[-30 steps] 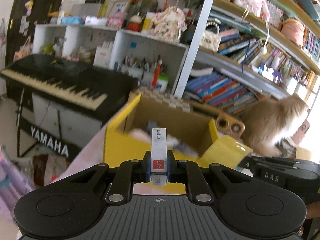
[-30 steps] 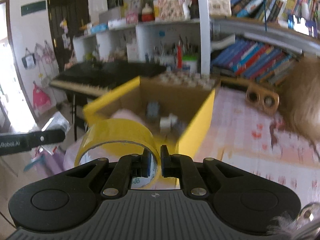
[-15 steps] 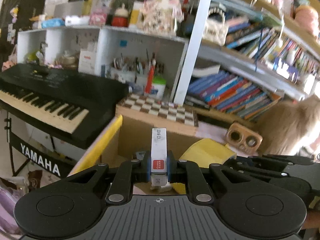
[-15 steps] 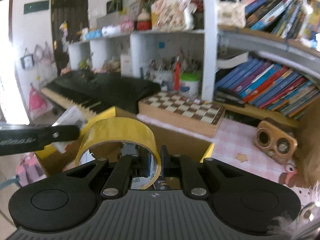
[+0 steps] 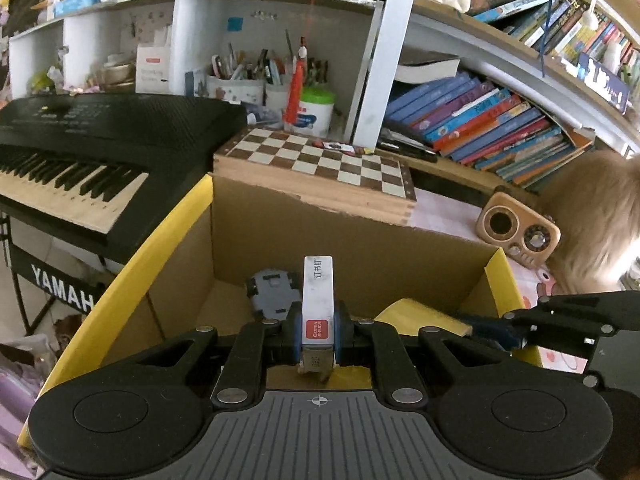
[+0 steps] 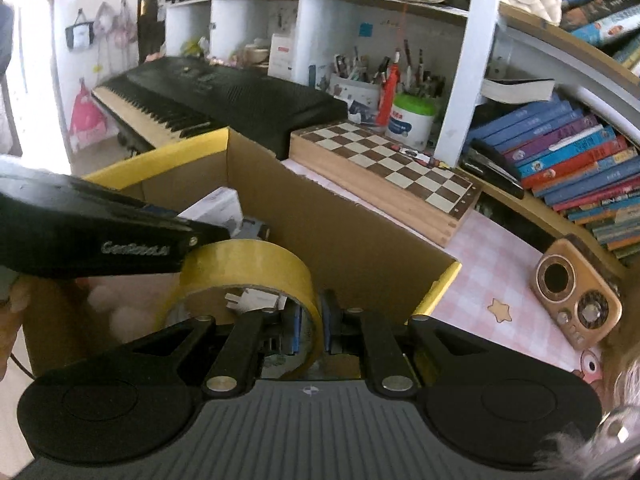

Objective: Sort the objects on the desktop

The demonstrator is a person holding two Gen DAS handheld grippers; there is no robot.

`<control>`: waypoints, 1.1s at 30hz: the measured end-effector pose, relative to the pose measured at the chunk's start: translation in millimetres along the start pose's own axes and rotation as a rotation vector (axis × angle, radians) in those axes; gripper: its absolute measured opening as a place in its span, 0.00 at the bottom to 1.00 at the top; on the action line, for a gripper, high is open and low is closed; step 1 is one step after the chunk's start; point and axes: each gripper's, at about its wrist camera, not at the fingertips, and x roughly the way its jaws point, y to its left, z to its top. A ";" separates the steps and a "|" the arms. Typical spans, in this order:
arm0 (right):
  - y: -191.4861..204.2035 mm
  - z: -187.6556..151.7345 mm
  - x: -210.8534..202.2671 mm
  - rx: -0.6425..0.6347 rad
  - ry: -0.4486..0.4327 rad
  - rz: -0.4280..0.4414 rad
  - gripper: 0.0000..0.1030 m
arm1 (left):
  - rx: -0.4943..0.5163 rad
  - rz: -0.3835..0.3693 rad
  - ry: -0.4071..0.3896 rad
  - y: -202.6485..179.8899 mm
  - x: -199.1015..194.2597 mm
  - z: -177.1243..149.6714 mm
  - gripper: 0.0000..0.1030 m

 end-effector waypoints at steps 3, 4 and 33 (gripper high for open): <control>0.0 0.2 2.6 0.003 0.007 0.004 0.10 | 0.001 0.001 -0.003 -0.4 0.2 -0.9 0.13; -0.2 0.9 3.0 0.005 0.006 0.002 0.10 | 0.001 0.004 -0.009 -0.6 -1.5 -1.9 0.13; 15.0 -43.5 -126.4 0.292 -0.187 -0.255 0.36 | 0.026 -0.028 -0.241 -5.7 -141.0 -59.3 0.79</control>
